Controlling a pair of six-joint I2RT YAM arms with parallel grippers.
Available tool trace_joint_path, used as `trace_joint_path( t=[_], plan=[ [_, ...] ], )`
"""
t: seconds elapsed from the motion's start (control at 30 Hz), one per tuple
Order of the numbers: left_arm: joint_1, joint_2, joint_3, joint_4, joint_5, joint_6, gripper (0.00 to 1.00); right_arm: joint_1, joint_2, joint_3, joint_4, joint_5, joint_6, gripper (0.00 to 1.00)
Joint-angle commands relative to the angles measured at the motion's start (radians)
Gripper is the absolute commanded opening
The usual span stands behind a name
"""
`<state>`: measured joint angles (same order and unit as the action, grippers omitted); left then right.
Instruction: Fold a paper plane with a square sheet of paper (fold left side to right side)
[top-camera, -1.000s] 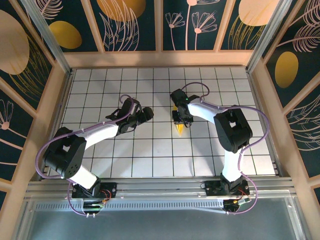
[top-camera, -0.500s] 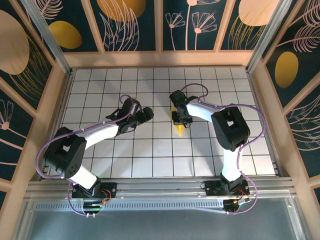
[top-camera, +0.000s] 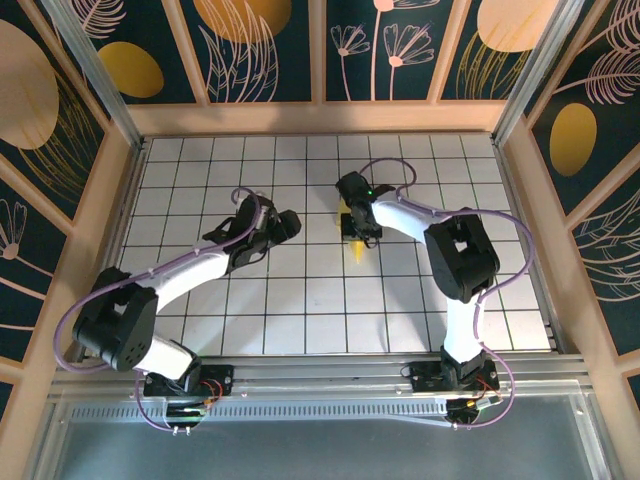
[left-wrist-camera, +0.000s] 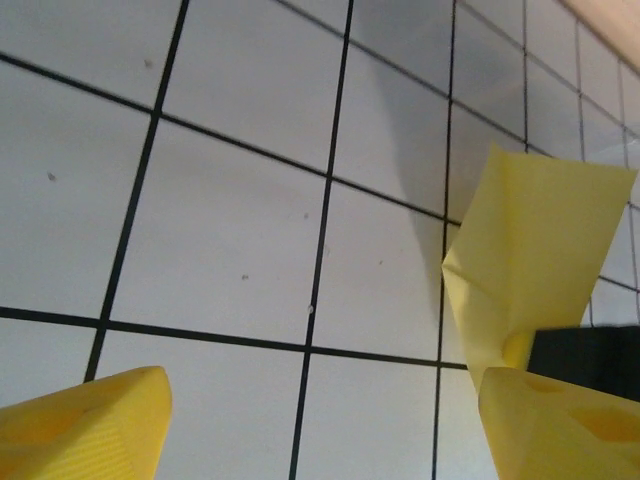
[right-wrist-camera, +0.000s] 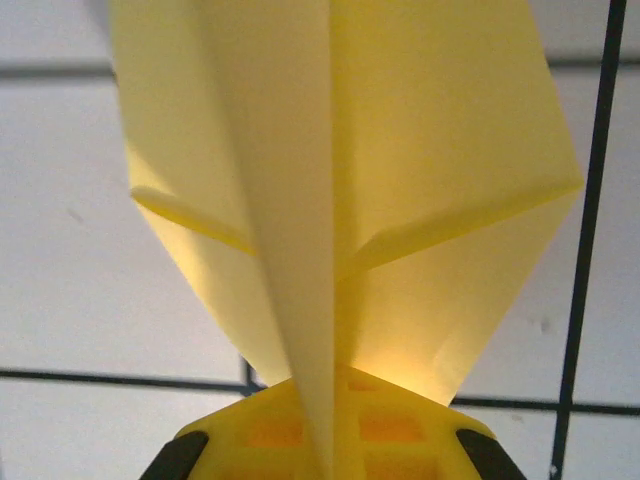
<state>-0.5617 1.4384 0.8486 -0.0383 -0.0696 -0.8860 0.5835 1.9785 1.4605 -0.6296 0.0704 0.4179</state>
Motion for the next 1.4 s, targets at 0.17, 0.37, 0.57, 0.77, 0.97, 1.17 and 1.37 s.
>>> trace_joint_path(
  t=[0.17, 0.37, 0.57, 0.77, 0.97, 1.17, 1.37],
  plan=[
    [0.008, -0.114, -0.046, -0.108, -0.109, 0.077, 0.81, 0.0, 0.22, 0.302, -0.121, 0.037, 0.029, 0.04],
    [0.008, -0.148, -0.078, -0.12, -0.112, 0.097, 0.81, -0.008, 0.35, 0.479, -0.158, -0.004, 0.036, 0.03],
    [0.008, -0.148, -0.095, -0.121, -0.108, 0.099, 0.81, -0.008, 0.403, 0.54, -0.199, 0.008, 0.032, 0.06],
    [0.008, -0.143, -0.097, -0.117, -0.104, 0.097, 0.81, -0.008, 0.398, 0.529, -0.211, 0.024, 0.025, 0.12],
    [0.008, -0.13, -0.088, -0.118, -0.102, 0.097, 0.81, -0.007, 0.366, 0.506, -0.202, 0.027, 0.024, 0.16],
    [0.008, -0.121, -0.085, -0.115, -0.098, 0.093, 0.81, -0.007, 0.318, 0.468, -0.191, 0.039, 0.025, 0.16],
    [0.008, -0.116, -0.082, -0.117, -0.093, 0.092, 0.81, -0.011, 0.318, 0.427, -0.158, 0.018, 0.027, 0.17]
  ],
)
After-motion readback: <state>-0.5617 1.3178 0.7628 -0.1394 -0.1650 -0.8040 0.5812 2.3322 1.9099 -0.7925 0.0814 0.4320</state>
